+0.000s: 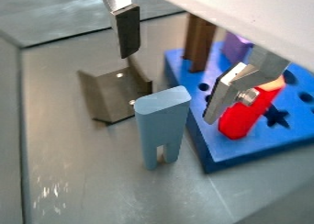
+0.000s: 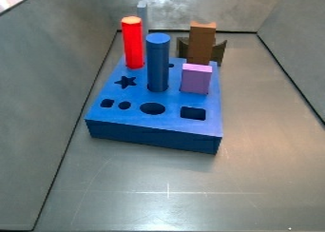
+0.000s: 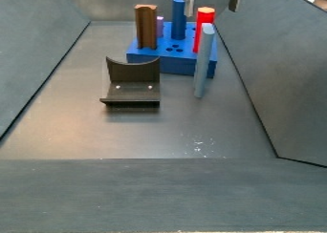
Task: Pick up the square-circle object. Move up. Rotate the square-circle object. Move to above the board. Insert the square-circle object.
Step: Rotate the square-circle object.
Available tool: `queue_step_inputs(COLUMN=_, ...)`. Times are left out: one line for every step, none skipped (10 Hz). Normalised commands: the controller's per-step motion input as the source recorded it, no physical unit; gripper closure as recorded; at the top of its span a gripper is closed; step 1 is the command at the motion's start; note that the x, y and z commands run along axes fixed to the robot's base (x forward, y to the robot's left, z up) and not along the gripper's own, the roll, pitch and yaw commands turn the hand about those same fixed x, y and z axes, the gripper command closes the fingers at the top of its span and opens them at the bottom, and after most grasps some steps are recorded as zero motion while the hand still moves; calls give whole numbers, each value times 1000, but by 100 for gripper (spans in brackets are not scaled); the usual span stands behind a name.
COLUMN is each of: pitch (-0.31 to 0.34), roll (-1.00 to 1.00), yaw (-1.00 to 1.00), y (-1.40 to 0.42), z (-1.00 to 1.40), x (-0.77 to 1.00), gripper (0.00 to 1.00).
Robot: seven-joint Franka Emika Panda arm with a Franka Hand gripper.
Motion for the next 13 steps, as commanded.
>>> queue_step_inputs(pitch=6, roll=0, yaw=1000, y=-5, z=-49, x=41, gripper=0)
queue_step_inputs(pitch=6, roll=0, yaw=1000, y=-6, z=-47, x=42, gripper=0)
queue_step_inputs(pitch=6, roll=0, yaw=1000, y=-5, z=-44, x=43, gripper=0)
queue_step_inputs(pitch=6, roll=0, yaw=1000, y=-5, z=-42, x=43, gripper=0)
queue_step_inputs(pitch=6, roll=0, yaw=1000, y=-5, z=-41, x=44, gripper=0)
queue_step_inputs(pitch=6, roll=0, yaw=1000, y=-4, z=-40, x=44, gripper=0)
queue_step_inputs(pitch=6, roll=0, yaw=1000, y=-4, z=-39, x=44, gripper=0)
queue_step_inputs(pitch=6, roll=0, yaw=1000, y=-4, z=-38, x=44, gripper=0)
queue_step_inputs(pitch=6, roll=0, yaw=1000, y=-4, z=-38, x=44, gripper=0)
queue_step_inputs(pitch=7, roll=0, yaw=1000, y=-4, z=-37, x=44, gripper=0)
queue_step_inputs(pitch=7, roll=0, yaw=1000, y=-4, z=-37, x=44, gripper=0)
queue_step_inputs(pitch=7, roll=0, yaw=1000, y=-4, z=-36, x=45, gripper=0)
queue_step_inputs(pitch=7, roll=0, yaw=1000, y=-4, z=-36, x=45, gripper=0)
